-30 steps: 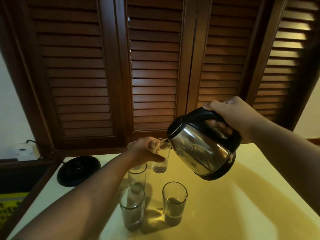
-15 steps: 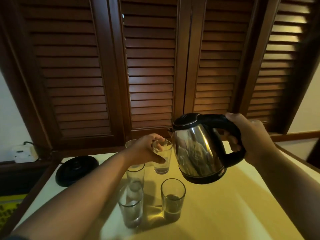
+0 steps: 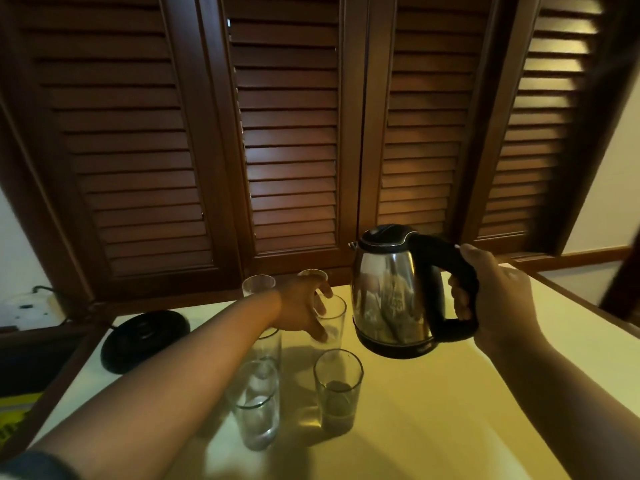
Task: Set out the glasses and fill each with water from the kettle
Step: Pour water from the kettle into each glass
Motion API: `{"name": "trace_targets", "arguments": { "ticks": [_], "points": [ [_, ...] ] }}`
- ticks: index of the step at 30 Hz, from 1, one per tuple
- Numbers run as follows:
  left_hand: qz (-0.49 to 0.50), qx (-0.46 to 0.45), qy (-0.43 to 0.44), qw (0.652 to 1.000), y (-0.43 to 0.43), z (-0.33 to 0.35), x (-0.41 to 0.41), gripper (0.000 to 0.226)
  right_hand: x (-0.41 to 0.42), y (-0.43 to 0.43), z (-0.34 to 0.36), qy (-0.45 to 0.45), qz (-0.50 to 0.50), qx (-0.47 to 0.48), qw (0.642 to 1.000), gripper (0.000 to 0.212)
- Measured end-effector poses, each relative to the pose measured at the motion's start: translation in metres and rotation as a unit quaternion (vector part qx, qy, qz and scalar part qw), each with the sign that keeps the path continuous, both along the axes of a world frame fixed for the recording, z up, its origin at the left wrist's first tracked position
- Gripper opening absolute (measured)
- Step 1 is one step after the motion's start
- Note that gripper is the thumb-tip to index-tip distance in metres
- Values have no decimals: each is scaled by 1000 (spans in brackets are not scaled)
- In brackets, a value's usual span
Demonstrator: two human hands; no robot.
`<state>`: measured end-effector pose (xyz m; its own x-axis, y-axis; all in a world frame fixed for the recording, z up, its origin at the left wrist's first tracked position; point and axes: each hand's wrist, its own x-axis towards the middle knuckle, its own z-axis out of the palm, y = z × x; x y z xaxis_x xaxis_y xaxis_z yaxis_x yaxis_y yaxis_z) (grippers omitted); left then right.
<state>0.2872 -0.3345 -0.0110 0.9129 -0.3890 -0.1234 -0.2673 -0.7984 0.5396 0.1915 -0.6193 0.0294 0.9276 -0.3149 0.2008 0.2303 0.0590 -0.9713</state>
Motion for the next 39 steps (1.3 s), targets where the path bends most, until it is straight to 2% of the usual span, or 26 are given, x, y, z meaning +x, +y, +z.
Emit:
{"name": "trace_targets", "arguments": {
  "ticks": [6,28,34,37,39],
  "points": [
    [-16,27,2,999,-5,-3,1,78,-4,-5,-2,-12,-14,15,1000,35],
    [6,-26,81,996,-3,-14,12,81,-1,-16,-12,-13,-33,0,999,37],
    [1,37,37,999,-4,-12,8,86,0,-14,-16,-10,-31,6,999,36],
    [-13,86,-36,996,-3,-1,-1,95,1,-13,-13,-17,-27,9,999,35],
    [-5,83,-72,994,3,9,-7,96,2,-14,-10,-26,-26,12,999,33]
  ]
}}
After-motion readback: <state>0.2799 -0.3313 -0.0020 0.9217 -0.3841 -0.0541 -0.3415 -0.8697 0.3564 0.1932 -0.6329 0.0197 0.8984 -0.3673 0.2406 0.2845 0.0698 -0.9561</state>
